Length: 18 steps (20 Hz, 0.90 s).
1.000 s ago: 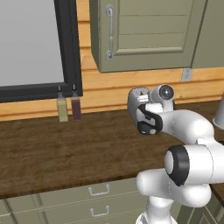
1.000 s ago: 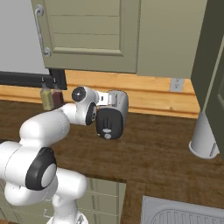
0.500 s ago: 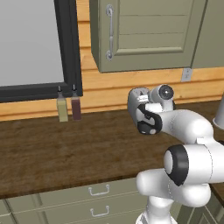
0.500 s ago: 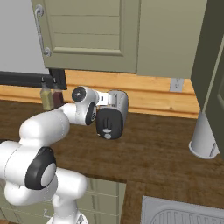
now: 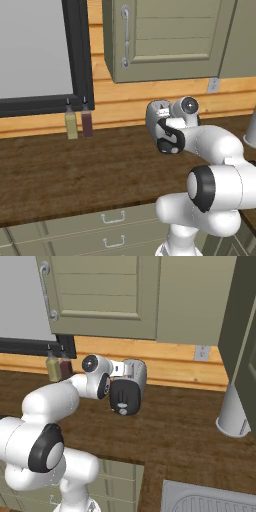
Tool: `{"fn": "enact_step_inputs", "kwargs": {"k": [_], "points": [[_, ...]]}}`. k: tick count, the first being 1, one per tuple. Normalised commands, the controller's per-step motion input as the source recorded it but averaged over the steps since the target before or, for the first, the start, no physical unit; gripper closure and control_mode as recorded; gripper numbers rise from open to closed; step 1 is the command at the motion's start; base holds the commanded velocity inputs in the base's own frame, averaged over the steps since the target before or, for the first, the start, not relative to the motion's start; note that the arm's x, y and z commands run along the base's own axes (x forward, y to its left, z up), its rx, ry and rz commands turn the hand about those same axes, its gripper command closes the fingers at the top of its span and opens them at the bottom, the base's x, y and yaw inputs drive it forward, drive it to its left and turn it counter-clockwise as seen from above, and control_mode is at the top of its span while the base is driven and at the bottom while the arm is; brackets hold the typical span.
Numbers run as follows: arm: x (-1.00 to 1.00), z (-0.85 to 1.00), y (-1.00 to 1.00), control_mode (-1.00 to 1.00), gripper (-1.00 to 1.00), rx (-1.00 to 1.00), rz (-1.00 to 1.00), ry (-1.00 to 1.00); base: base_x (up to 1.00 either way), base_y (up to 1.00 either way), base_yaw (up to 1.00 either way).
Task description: Start the toaster. Once the lever pops up, take the bread to the plate on the dining counter.
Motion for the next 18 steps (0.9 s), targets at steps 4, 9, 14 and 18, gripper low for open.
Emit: {"fn": "enact_step_inputs", "kwargs": {"k": [4, 9, 14, 18], "points": [[0.00, 0.00, 0.00, -1.00, -1.00, 0.00, 0.00, 0.00, 0.00, 0.00, 0.00], [0.00, 0.00, 0.00, -1.00, -1.00, 0.00, 0.00, 0.00, 0.00, 0.00, 0.00], [0.00, 0.00, 0.00, -1.00, -1.00, 0.00, 0.00, 0.00, 0.00, 0.00, 0.00], [0.00, 0.00, 0.00, -1.00, -1.00, 0.00, 0.00, 0.00, 0.00, 0.00, 0.00]]}}
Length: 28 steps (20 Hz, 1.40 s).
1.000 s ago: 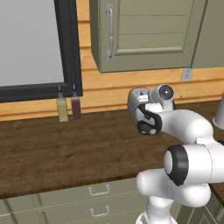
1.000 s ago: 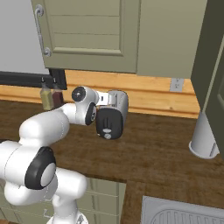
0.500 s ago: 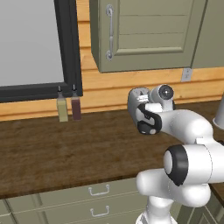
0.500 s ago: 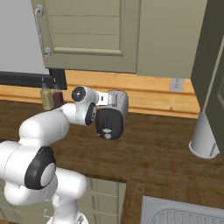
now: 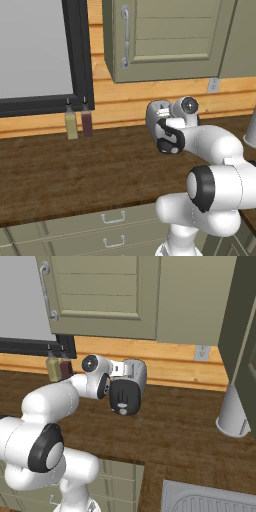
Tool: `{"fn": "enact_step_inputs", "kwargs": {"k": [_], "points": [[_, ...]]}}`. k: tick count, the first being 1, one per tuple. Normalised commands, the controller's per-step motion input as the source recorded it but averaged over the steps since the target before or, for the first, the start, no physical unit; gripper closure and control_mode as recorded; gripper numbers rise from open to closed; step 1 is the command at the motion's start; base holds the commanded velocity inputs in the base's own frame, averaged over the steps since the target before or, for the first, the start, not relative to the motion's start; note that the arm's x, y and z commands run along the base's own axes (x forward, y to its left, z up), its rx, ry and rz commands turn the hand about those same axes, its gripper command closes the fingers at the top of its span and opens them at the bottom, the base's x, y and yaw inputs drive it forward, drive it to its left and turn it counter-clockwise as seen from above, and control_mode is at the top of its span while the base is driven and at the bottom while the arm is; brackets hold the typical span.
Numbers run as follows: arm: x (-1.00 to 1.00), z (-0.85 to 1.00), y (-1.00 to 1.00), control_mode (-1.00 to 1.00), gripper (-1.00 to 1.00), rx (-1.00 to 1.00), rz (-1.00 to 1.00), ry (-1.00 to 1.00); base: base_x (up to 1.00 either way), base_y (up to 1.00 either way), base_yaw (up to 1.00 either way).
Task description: Start the toaster. Once the lever pops up, take the bread to the plate on the dining counter.
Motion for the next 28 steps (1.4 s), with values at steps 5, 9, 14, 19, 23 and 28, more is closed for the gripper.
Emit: {"fn": "enact_step_inputs", "kwargs": {"k": [5, 9, 14, 19, 23, 28], "points": [[0.00, 0.00, 0.00, -1.00, -1.00, 0.00, 0.00, 0.00, 0.00, 0.00, 0.00], [0.00, 0.00, 0.00, -1.00, -1.00, 0.00, 0.00, 0.00, 0.00, 0.00, 0.00], [0.00, 0.00, 0.00, -1.00, -1.00, 0.00, 0.00, 0.00, 0.00, 0.00, 0.00], [0.00, 0.00, 0.00, -1.00, -1.00, 0.00, 0.00, 0.00, 0.00, 0.00, 0.00], [0.00, 0.00, 0.00, -1.00, -1.00, 0.00, 0.00, 0.00, 0.00, 0.00, 0.00], [0.00, 0.00, 0.00, -1.00, -1.00, 0.00, 0.00, 0.00, 0.00, 0.00, 0.00]]}}
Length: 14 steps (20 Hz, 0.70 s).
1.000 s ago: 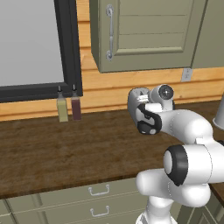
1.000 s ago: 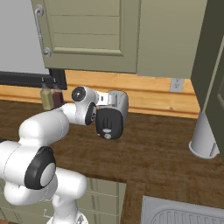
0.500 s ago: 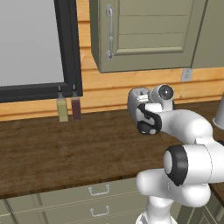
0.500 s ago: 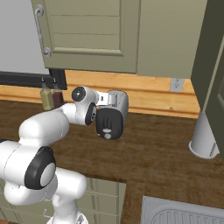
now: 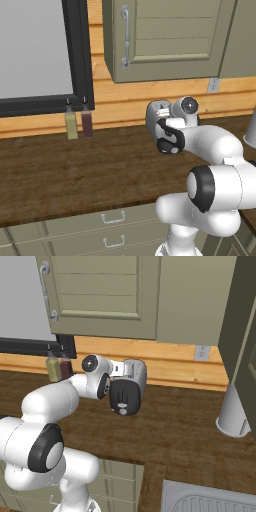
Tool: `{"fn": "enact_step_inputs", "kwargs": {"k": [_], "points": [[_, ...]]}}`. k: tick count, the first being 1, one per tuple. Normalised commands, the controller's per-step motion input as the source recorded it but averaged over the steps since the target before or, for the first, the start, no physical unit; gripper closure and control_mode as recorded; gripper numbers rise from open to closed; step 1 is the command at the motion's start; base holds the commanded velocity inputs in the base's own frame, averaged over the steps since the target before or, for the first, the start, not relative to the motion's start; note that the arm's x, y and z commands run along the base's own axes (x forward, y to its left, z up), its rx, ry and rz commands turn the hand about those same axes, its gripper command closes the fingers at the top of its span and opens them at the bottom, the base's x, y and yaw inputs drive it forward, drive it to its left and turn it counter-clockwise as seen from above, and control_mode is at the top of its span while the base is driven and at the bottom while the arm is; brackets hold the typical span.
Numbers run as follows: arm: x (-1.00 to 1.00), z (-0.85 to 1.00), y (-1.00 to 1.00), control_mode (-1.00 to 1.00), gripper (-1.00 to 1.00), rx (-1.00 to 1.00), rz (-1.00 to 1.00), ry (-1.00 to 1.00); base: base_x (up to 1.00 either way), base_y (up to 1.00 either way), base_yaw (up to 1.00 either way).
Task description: Start the toaster. Once the lever pops up, take the bread to the plate on the dining counter.
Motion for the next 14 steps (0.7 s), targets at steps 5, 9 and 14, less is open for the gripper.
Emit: {"fn": "enact_step_inputs", "kwargs": {"k": [5, 9, 14], "points": [[0.00, 0.00, 0.00, -1.00, -1.00, 0.00, 0.00, 0.00, 0.00, 0.00, 0.00], [0.00, 0.00, 0.00, -1.00, -1.00, 0.00, 0.00, 0.00, 0.00, 0.00, 0.00], [0.00, 0.00, 0.00, -1.00, -1.00, 0.00, 0.00, 0.00, 0.00, 0.00, 0.00]]}}
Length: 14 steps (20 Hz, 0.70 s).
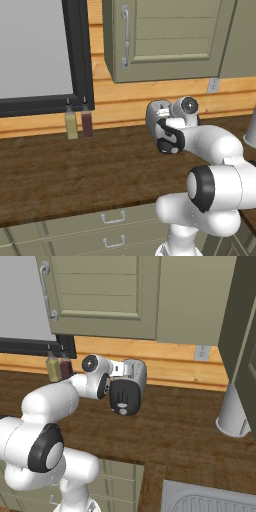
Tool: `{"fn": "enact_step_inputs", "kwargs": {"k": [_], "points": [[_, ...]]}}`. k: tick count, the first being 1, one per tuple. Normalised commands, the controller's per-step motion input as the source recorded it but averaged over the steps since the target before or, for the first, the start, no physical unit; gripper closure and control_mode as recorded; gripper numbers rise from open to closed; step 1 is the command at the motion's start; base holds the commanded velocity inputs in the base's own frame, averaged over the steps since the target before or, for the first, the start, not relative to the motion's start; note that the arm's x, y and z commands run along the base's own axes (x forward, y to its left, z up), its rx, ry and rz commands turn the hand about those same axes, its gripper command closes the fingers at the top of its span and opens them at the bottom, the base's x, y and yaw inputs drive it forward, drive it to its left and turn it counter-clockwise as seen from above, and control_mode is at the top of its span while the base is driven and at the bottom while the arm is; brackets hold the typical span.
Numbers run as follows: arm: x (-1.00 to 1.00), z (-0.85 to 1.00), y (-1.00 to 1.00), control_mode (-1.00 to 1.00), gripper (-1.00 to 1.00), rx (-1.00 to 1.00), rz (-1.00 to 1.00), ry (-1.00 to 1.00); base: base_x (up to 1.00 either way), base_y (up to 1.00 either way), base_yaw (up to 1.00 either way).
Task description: Start the toaster. Once the lever pops up, take the bread to the plate on the dining counter.
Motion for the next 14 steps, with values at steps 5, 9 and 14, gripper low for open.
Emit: {"fn": "enact_step_inputs", "kwargs": {"k": [5, 9, 14], "points": [[0.00, 0.00, 0.00, -1.00, -1.00, 0.00, 0.00, 0.00, 0.00, 0.00, 0.00], [0.00, 0.00, 0.00, -1.00, -1.00, 0.00, 0.00, 0.00, 0.00, 0.00, 0.00], [0.00, 0.00, 0.00, -1.00, -1.00, 0.00, 0.00, 0.00, 0.00, 0.00, 0.00]]}}
